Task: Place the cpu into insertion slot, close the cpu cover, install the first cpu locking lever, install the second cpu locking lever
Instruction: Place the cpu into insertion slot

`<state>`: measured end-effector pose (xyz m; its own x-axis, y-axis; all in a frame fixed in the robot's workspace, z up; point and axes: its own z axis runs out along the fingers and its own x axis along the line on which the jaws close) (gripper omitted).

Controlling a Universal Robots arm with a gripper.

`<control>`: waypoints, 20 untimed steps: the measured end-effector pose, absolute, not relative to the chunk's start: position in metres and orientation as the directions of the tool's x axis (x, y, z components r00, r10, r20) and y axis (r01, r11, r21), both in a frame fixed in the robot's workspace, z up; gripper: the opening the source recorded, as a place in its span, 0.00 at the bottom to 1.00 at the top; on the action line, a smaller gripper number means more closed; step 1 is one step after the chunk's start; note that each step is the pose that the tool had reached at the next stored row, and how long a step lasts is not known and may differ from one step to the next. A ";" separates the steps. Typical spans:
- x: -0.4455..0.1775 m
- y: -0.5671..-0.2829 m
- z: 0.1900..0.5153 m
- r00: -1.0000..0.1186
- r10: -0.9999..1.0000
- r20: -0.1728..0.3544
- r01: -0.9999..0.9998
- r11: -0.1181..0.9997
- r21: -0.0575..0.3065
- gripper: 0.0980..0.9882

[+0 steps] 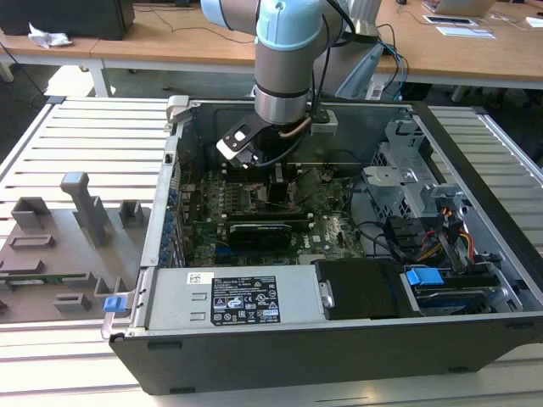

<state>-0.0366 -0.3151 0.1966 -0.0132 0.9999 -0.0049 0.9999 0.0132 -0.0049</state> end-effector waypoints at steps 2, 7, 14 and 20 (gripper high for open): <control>-0.037 -0.316 0.197 -0.013 1.000 -0.005 1.000 0.013 -0.005 0.58; -0.033 -0.316 0.198 -0.013 1.000 -0.005 1.000 0.013 -0.007 0.58; -0.031 -0.319 0.198 -0.013 1.000 -0.002 1.000 0.013 -0.009 0.58; -0.031 -0.319 0.216 -0.013 1.000 -0.001 1.000 0.013 -0.009 0.58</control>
<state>-0.0309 -0.3188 0.2155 -0.0132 0.9999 -0.0014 0.9999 0.0132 -0.0091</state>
